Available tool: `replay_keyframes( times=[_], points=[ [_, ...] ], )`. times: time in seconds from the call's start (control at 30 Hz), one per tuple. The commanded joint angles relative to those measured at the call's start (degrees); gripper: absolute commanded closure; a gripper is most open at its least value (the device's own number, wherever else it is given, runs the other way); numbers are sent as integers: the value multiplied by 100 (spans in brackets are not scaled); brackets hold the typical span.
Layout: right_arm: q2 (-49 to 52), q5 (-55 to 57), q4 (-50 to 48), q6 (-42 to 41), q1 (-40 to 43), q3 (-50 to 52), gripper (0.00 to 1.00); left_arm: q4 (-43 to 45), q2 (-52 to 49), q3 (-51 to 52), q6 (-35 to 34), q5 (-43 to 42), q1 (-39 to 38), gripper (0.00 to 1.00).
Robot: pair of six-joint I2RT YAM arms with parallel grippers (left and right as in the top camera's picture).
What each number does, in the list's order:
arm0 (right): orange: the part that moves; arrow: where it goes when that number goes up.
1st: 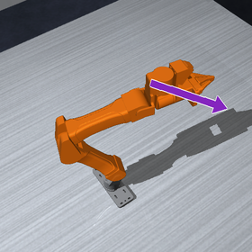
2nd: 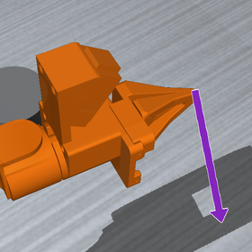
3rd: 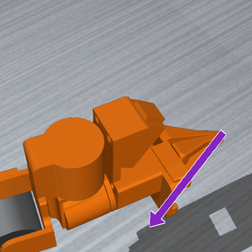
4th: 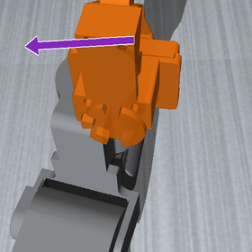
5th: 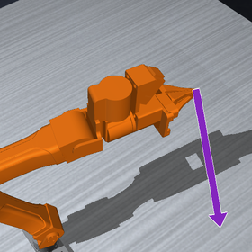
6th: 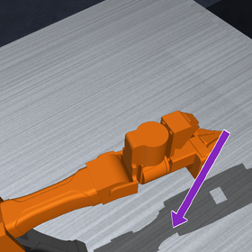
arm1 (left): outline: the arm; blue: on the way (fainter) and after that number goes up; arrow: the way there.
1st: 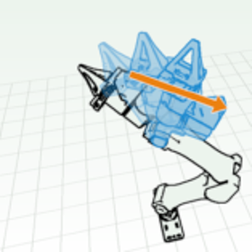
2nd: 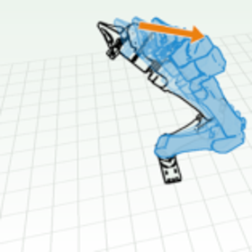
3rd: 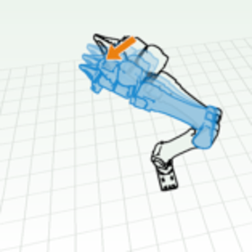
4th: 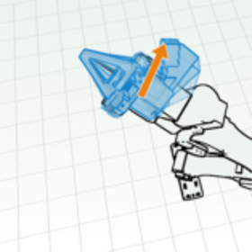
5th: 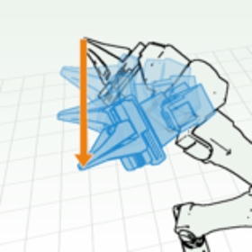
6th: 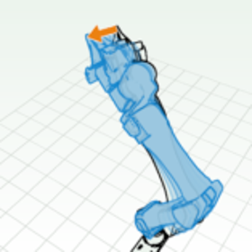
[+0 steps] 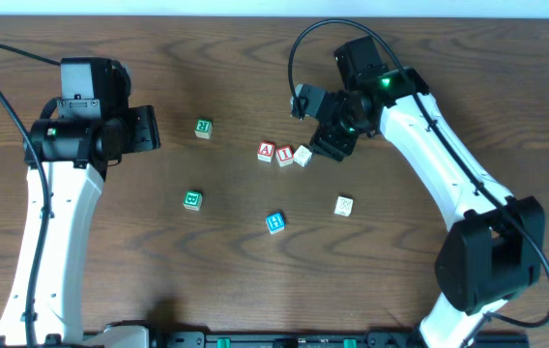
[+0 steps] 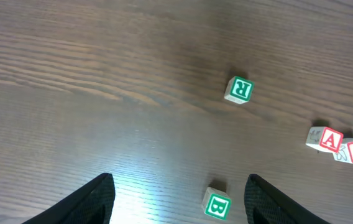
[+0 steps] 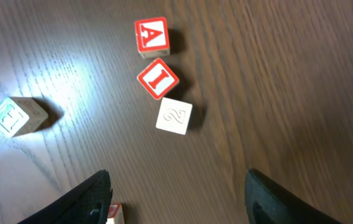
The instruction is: Spell out Ai2
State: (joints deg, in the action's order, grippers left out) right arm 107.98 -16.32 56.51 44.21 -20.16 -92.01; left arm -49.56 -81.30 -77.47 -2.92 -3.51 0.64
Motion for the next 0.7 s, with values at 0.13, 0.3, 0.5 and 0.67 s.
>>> replay_keyframes(
  times=[0.13,0.3,0.5,0.67],
  points=[
    [518,-317,-133,114,-50,26,31,-210,-2,22,37,-105,7,32],
    [920,-140,-354,-116,-52,26,29,-289,-2,22,35,-105,7,32],
    [1198,-105,-643,-393,-55,26,31,-289,-2,22,33,-105,7,32],
    [1360,-107,-647,-468,-61,26,34,-291,-2,22,15,-105,7,33]
  ],
)
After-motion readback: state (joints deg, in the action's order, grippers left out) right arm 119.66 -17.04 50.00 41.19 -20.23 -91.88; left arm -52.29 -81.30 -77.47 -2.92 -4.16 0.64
